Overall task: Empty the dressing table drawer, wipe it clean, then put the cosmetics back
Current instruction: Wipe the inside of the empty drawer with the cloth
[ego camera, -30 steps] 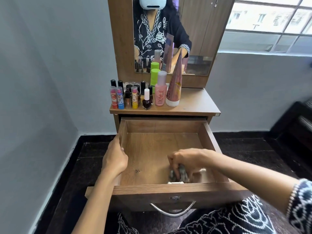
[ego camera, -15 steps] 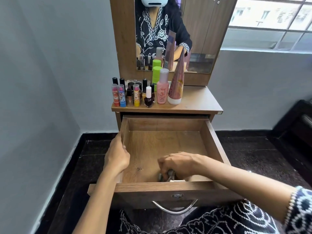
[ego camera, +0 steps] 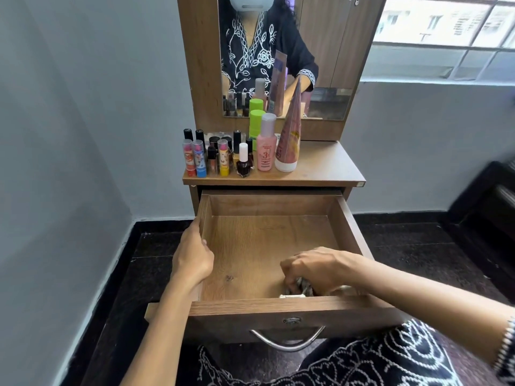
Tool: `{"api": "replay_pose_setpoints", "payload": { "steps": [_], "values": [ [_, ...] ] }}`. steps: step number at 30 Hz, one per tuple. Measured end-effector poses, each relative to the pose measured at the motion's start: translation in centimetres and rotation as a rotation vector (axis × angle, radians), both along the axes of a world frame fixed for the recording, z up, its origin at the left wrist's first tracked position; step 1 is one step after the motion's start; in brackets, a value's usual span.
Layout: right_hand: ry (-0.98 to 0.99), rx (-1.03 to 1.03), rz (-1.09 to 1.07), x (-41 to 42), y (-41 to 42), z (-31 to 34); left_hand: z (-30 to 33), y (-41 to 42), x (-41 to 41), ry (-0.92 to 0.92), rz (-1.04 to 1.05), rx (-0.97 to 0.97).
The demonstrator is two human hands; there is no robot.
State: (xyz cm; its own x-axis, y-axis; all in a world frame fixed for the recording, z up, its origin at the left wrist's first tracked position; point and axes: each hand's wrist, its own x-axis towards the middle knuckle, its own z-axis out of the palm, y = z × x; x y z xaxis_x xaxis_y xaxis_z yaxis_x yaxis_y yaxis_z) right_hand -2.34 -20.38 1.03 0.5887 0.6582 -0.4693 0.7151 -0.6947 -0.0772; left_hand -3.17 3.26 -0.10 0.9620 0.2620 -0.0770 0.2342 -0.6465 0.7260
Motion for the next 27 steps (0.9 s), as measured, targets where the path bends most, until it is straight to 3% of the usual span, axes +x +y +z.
{"api": "replay_pose_setpoints", "payload": {
  "steps": [6, 12, 17, 23, 27],
  "values": [
    [-0.017, 0.095, -0.142, 1.3, -1.5, 0.1, -0.1, -0.1, 0.1, 0.002, 0.009, 0.006],
    [-0.323, 0.239, -0.628, 3.4, 1.8, -0.8, 0.0, -0.1, 0.2, 0.007, 0.002, -0.001],
    [-0.234, 0.172, -0.634, 3.5, 5.9, -2.0, 0.1, -0.1, 0.2, 0.001, 0.006, 0.001],
    [-0.263, 0.123, -1.023, 4.7, 2.6, -1.8, 0.0, -0.1, 0.1, -0.002, -0.007, -0.01],
    [-0.25, 0.079, -1.144, 4.8, 1.8, -1.4, 0.0, -0.1, 0.2, 0.0, 0.0, -0.016]
  ]
}}
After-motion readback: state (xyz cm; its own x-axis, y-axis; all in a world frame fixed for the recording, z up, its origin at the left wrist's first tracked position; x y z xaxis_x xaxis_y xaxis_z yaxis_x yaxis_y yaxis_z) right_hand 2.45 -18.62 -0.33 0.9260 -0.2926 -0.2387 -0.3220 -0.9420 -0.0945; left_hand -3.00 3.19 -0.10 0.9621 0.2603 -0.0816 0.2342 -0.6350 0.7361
